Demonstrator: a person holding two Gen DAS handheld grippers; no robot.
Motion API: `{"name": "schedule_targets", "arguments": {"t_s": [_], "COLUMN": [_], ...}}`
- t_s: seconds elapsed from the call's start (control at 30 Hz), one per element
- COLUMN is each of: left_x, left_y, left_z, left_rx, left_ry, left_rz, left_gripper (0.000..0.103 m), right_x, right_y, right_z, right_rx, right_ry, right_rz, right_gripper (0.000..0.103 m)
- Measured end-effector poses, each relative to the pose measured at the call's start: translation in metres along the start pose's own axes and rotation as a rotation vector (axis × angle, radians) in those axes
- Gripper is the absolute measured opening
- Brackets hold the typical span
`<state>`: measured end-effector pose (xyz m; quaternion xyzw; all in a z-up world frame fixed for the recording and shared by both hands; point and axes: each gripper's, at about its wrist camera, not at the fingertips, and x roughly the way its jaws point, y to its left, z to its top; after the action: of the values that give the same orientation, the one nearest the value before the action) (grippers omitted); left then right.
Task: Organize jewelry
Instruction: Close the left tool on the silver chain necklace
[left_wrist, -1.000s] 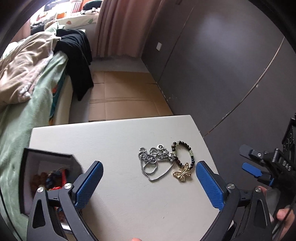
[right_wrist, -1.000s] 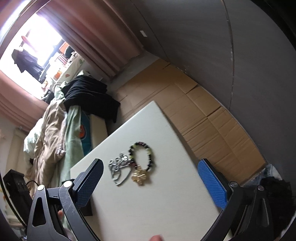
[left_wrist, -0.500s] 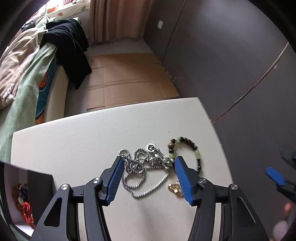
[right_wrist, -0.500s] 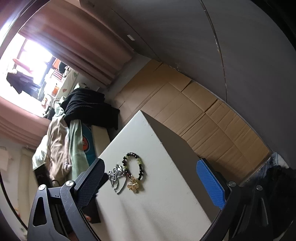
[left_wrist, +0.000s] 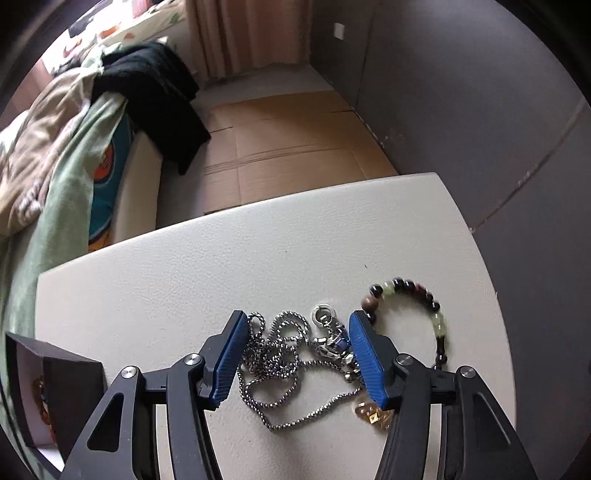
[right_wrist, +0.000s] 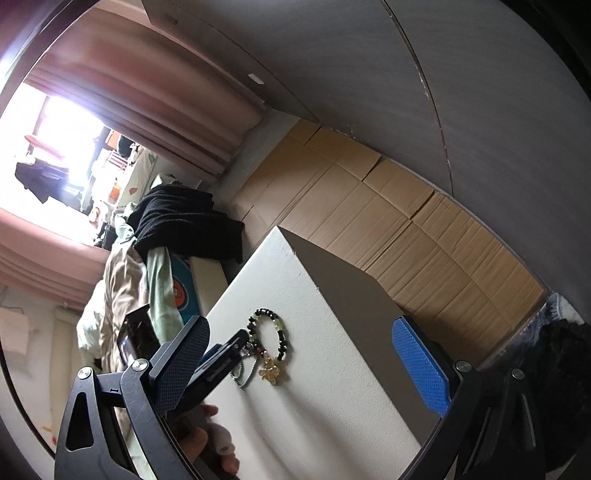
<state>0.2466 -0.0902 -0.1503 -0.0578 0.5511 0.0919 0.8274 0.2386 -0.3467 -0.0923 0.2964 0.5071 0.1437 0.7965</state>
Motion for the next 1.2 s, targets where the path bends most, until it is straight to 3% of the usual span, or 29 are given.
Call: {"name": "schedule_targets", "arguments": {"t_s": [0.2, 0.37, 0.4, 0.53, 0.73, 0.83, 1.07, 1.1, 1.2], "left_x": [-0.002, -0.002, -0.002, -0.006, -0.01, -0.019, -0.049, -0.054, -0.069], "left_y": [0.014, 0.015, 0.015, 0.014, 0.029, 0.036, 0.049, 0.051, 0.059], "left_z": [-0.012, -0.016, -0.016, -0.018, -0.017, -0.02, -0.021, -0.02, -0.019], "left_rx": [-0.009, 0.035, 0.042, 0.07, 0.03, 0.023, 0.011, 0.006, -0.009], "left_ry": [0.047, 0.032, 0.026, 0.016, 0.035, 0.008, -0.056, -0.066, -0.094], "left_rz": [-0.027, -0.042, -0.043, -0.055, -0.132, -0.153, -0.179, -0.183, -0.198], "left_gripper": [0.058, 0.058, 0.055, 0.025, 0.021, 0.012, 0.012, 0.012, 0.012], "right_x": [-0.001, 0.0, 0.0, 0.002, 0.001, 0.002, 0.012, 0.015, 0.028], "right_y": [-0.002, -0.004, -0.004, -0.003, -0.001, 0.0, 0.011, 0.016, 0.027], "right_z": [0.001, 0.002, 0.002, -0.001, -0.002, -0.003, -0.009, -0.012, -0.019], "right_rx": [0.008, 0.01, 0.008, 0.005, -0.004, -0.007, -0.054, -0.073, -0.119], "right_ry": [0.003, 0.005, 0.005, 0.014, 0.015, 0.02, 0.057, 0.069, 0.114], "right_rz": [0.001, 0.006, 0.007, 0.005, -0.001, -0.004, 0.008, 0.008, 0.012], "right_gripper": [0.101, 0.101, 0.101, 0.101, 0.101, 0.101, 0.101, 0.099, 0.076]}}
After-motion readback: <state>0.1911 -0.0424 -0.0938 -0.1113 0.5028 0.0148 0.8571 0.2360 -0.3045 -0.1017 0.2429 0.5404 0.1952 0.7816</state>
